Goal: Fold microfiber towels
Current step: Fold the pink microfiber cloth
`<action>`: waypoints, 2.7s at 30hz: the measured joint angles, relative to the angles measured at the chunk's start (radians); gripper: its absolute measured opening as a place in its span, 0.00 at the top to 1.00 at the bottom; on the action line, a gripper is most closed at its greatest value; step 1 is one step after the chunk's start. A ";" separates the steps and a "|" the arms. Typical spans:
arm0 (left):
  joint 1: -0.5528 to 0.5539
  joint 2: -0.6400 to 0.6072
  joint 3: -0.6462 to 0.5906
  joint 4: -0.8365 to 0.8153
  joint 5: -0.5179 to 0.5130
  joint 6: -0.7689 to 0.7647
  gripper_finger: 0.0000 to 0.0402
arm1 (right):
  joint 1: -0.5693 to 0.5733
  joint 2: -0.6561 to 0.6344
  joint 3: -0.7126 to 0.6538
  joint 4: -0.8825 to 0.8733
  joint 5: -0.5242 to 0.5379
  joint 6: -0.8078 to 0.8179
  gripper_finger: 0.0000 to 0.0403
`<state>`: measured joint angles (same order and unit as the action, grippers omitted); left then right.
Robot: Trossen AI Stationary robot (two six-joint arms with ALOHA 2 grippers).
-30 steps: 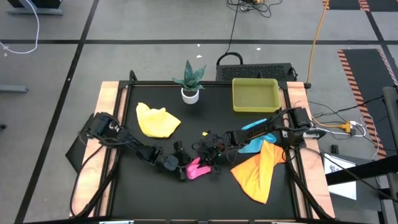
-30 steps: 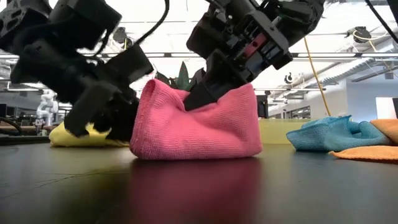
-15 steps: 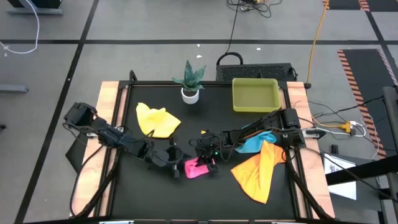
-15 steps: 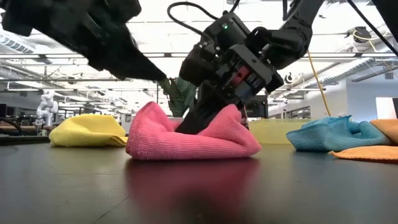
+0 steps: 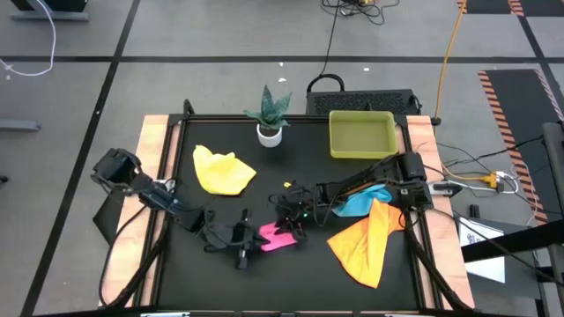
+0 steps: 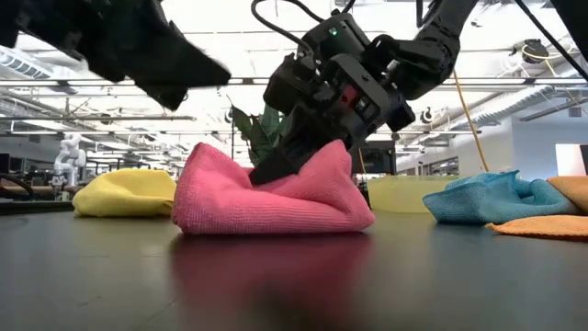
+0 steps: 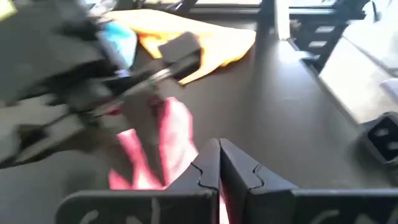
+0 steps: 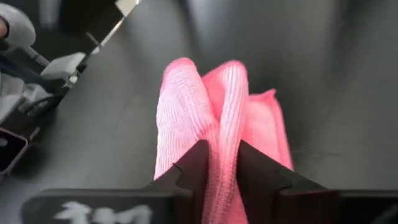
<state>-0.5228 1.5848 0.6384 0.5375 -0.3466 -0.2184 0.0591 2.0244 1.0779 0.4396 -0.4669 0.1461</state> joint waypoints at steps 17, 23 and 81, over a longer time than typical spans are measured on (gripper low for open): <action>-0.029 -0.001 0.000 0.036 -0.073 -0.004 0.99 | -0.032 -0.152 -0.002 -0.160 0.102 0.004 0.70; -0.027 -0.001 0.000 0.024 -0.074 -0.020 0.99 | 0.070 -0.262 -0.077 -0.228 0.026 -0.113 0.79; 0.140 0.266 0.004 -0.023 0.040 -0.091 0.99 | 0.211 -0.225 -0.119 -0.050 0.151 -0.007 0.99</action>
<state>-0.3824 1.8504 0.6426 0.5142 -0.3064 -0.3095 0.2700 1.7992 0.9585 0.3895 -0.3158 0.1389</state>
